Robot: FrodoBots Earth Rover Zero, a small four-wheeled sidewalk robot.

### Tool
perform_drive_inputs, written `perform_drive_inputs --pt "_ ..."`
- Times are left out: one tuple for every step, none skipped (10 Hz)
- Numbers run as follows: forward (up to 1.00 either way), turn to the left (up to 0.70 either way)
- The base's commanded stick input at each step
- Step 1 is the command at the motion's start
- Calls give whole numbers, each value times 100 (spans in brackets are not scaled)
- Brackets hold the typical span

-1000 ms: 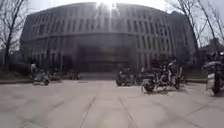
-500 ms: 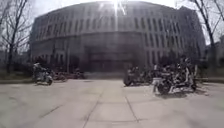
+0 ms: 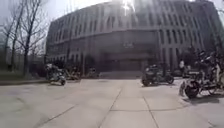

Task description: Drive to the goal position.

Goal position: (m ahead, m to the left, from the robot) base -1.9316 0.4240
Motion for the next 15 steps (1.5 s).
perform_drive_inputs --pt "100 40" --pt "100 40" --pt "100 40" --pt "100 40" --pt "100 40" --pt "100 40" --pt "100 40" --pt "100 40" --pt "100 40" --pt "100 40" --pt "100 40" --pt "100 40" --pt "100 40" --pt "100 40" --pt "100 40"
